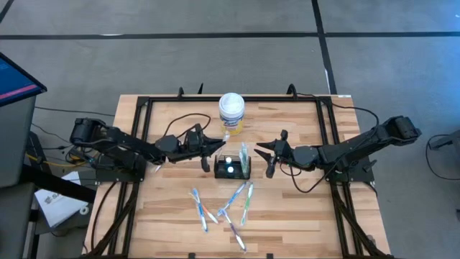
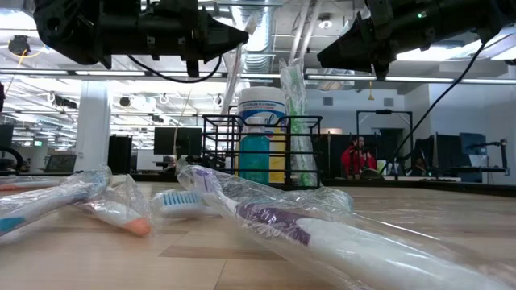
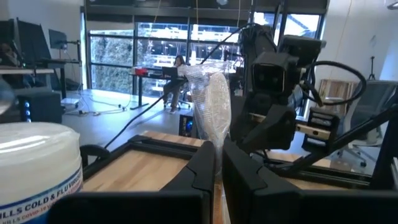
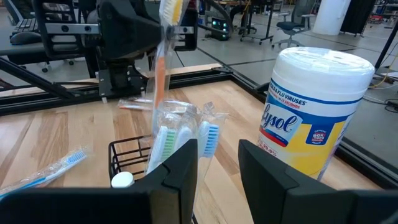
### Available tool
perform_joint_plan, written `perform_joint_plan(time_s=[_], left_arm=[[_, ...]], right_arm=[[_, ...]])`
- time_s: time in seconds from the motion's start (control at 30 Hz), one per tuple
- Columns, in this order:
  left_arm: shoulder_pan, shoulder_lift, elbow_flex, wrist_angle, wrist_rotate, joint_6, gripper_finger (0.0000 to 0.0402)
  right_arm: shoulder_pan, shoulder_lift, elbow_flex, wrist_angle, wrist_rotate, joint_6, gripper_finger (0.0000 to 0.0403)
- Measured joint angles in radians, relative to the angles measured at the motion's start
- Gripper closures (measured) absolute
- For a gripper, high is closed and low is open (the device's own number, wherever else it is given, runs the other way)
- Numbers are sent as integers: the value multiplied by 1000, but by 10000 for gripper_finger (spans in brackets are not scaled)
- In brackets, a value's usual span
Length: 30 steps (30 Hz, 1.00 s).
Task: Pick & Place toothbrushing station
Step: Put the top right orange toothbrush into the black mesh organizer
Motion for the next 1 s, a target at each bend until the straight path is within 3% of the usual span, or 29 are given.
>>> perform_joint_plan(time_s=[0.53,1.0], left_arm=[[-2,15,-67,127,54,3,396],[-2,215,-67,278,78,-5,391]], right_arm=[[-2,0,0,0,0,0,296],[-2,0,0,-2,0,0,296]])
